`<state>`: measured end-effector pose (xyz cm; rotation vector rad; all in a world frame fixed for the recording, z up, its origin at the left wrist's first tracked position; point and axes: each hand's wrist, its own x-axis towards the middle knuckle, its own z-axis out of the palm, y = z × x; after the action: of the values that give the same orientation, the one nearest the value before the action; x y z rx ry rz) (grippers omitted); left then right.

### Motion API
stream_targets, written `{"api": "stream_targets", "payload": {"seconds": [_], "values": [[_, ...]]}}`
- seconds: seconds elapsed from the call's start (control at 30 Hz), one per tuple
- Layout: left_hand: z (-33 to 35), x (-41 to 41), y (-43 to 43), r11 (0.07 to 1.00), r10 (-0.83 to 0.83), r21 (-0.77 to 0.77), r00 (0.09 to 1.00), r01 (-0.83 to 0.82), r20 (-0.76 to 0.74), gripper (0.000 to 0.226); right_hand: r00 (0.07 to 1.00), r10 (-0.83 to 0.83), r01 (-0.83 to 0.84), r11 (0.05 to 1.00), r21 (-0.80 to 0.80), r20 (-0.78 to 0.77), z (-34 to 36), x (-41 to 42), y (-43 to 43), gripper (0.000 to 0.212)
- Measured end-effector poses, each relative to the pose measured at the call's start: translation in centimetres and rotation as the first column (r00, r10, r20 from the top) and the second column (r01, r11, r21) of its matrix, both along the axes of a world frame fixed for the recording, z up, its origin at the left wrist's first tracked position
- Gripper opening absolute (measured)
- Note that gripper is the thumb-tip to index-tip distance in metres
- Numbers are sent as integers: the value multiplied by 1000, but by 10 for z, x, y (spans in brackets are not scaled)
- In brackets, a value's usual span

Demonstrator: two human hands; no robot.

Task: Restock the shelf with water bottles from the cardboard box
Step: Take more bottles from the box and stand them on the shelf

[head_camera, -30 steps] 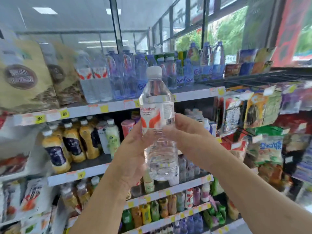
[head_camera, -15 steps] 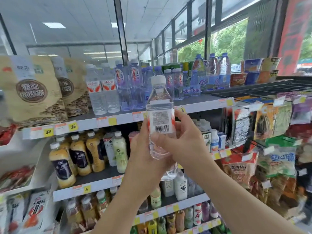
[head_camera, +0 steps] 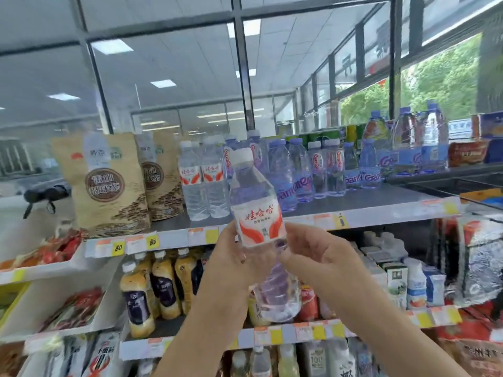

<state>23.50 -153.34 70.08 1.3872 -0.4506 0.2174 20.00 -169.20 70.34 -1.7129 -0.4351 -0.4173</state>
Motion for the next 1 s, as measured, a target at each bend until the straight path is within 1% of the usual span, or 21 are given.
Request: {"api": "stream_targets", "payload": {"seconds": [0.07,0.1,0.2,0.23,0.3,0.37,0.47,0.57,0.7,0.8,0.9,1.0], "values": [[1,11,1,999,25,41,999,-26,32,94,997,71,-72,997,-36,-25,1,8,5,36],[1,16,3,998,18,57,998,-21,53,93,998,67,-68,997,-48,-18,2,12,8,37],[3,34,10,998,-68,13,996,67,58,64,1000,6,-5,996,-91,10,7,25,20,43],[6,39,15,996,-84,7,994,84,71,60,1000,1,2,993,-120,25,11,29,25,45],[13,52,26,992,-125,-11,988,127,91,61,998,-12,23,982,-187,57,20,36,39,48],[23,66,43,985,-167,-19,978,170,126,58,994,-59,78,970,-230,89,30,46,56,50],[41,93,70,986,-166,16,969,166,181,49,977,-154,189,947,-260,149,42,69,90,52],[58,125,97,987,-160,43,961,155,224,54,943,-296,324,921,-218,150,52,104,125,53],[74,166,130,987,-145,107,947,119,287,49,916,-363,390,905,-168,173,59,152,161,52],[78,192,151,982,-121,170,954,76,275,48,900,-402,428,888,-169,170,61,183,179,51],[70,215,171,976,-46,217,968,-9,245,63,889,-428,454,866,-210,161,58,208,189,49],[54,229,188,973,-36,231,975,-17,221,60,884,-438,466,852,-241,160,47,226,196,49]]}}
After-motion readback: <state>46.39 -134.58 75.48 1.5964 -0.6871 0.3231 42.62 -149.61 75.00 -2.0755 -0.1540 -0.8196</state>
